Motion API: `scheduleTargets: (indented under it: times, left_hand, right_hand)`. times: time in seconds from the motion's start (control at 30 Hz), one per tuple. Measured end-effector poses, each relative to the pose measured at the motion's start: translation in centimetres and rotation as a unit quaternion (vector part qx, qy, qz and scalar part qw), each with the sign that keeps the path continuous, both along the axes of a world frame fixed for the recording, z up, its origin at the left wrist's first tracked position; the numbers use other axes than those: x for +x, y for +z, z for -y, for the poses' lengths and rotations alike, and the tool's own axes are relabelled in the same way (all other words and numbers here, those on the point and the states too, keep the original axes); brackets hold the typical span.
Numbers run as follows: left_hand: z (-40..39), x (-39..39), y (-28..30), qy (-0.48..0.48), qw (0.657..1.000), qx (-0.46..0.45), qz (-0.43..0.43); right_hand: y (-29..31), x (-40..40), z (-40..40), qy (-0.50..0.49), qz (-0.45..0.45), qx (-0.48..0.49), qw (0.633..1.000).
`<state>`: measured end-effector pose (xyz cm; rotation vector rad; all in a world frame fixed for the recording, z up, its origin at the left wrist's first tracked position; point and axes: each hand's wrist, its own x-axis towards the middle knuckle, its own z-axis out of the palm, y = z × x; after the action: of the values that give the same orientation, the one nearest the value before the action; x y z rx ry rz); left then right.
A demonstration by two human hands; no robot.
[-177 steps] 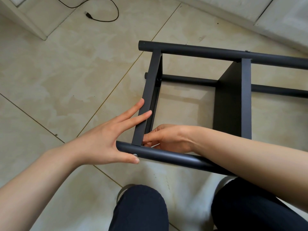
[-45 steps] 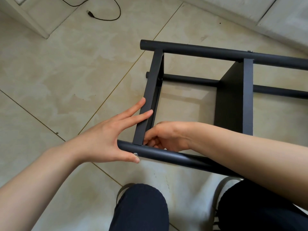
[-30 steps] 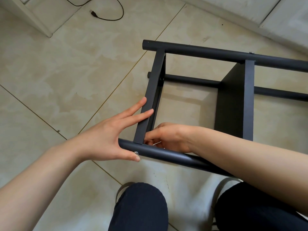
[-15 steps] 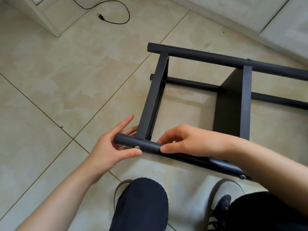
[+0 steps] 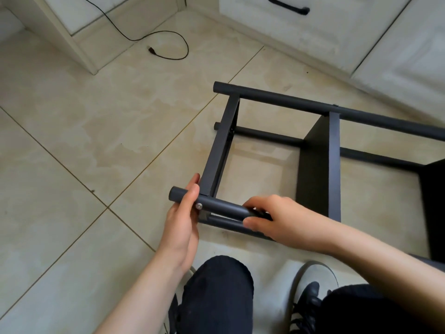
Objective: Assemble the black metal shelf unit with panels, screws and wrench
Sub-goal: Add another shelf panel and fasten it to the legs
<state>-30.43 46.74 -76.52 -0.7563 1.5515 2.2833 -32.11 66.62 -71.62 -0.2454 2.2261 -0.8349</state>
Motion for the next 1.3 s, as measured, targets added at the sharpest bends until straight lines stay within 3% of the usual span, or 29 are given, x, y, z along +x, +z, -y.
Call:
scheduleTargets:
  times: [0.37, 0.6, 0.83, 1.1, 1.3]
  left_hand:
    - [-0.4, -2.1, 3.9, -0.017, 0.998, -0.063, 0.008]
    - [-2.2, -5.1, 12.2, -0.043, 0.989, -0.126, -0.064]
    - [-5.6, -7.4, 22.0, -0.072, 0.97, -0.12, -0.197]
    - [-8.6, -6.5, 32.3, -0.1, 0.928, -0.173, -0.314]
    - [-11.3, -3.6, 38.2, -0.155, 0.858, -0.29, -0.395]
  right_hand:
    - [3.5, -0.9, -1.0, 0.003, -0.032, -0.02, 0.999]
    - [10.5, -1.6, -2.5, -0.035, -0.097, -0.031, 0.994]
    - [19.6, -0.9, -4.3, -0.07, -0.192, 0.003, 0.979]
    - [26.2, 1.8, -5.2, -0.153, -0.271, -0.037, 0.95]
    - [28.4, 5.3, -5.8, -0.239, -0.29, -0.132, 0.917]
